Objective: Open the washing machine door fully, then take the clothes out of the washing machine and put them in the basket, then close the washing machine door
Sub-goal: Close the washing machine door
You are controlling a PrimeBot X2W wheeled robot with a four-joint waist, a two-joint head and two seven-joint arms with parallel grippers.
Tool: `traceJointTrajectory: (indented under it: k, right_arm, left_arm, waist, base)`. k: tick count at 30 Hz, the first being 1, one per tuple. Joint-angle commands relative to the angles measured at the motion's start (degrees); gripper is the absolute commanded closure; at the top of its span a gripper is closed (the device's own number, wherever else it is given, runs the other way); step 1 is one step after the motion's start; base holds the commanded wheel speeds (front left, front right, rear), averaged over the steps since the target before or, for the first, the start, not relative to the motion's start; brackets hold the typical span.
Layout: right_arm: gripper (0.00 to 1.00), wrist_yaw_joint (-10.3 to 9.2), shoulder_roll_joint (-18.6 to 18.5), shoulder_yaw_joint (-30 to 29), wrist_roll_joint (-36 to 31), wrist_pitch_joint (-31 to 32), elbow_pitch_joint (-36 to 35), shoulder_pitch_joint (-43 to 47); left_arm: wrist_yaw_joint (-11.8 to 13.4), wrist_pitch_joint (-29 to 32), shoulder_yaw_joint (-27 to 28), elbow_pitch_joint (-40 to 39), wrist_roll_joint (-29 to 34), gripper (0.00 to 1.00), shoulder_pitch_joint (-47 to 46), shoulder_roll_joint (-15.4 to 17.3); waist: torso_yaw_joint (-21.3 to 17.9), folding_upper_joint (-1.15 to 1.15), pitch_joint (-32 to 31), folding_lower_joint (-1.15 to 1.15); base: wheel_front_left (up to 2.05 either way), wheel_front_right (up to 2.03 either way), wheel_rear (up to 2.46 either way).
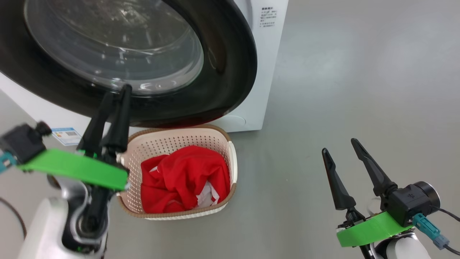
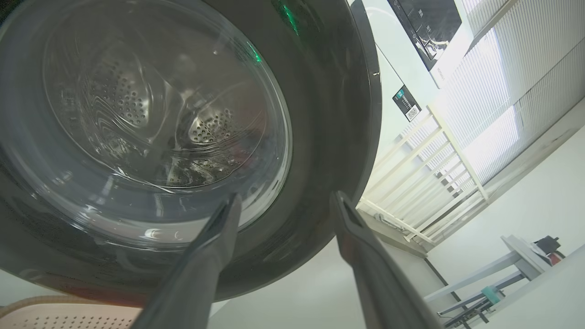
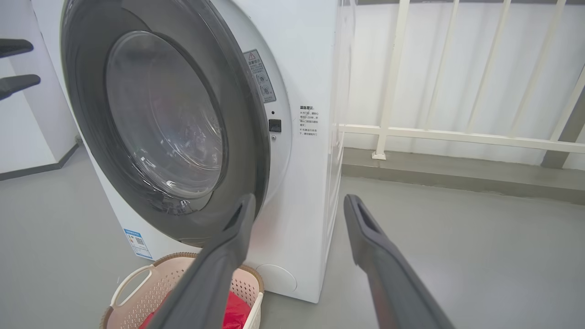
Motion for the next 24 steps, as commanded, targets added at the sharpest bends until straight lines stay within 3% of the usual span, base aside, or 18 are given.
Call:
traceJointTrajectory:
  k: [1, 7, 12, 24]
  right_arm:
    - [0.00, 0.36, -0.38, 0.99, 0.21, -0.42, -1.07, -0.20]
    - [0.00, 0.36, -0.38, 0.52, 0.18, -0.49, -0.63, 1.01]
    - [0.00, 0.36, -0.38, 0.01, 0.38, -0.53, -0.23, 2.01]
    - [0.00, 0.36, -0.38, -0.54, 0.62, -0.63, 0.12, 4.42]
  left_arm:
    - [0.24, -2.42, 0.72, -2.50, 3.93, 0.00, 1.66, 2.82]
    - [1.82, -10.82, -1.77, -4.18, 15.36, 0.00, 7.69, 5.32]
    - [4.16, -13.90, -3.04, -5.31, 21.32, 0.00, 12.27, 6.35]
    - [7.20, -16.12, -2.66, -7.23, 27.19, 0.00, 21.46, 6.27]
  waist:
    - [0.38, 0.00, -1.55, 0.00]
    - [0.76, 0.00, -4.29, 0.00]
    - [1.10, 0.00, -6.41, 0.00]
    - [1.48, 0.00, -9.90, 0.00]
  base:
    - [0.00, 0.00, 0.00]
    - [0.00, 0.00, 0.00]
    - [0.00, 0.00, 0.00]
    - [0.00, 0.00, 0.00]
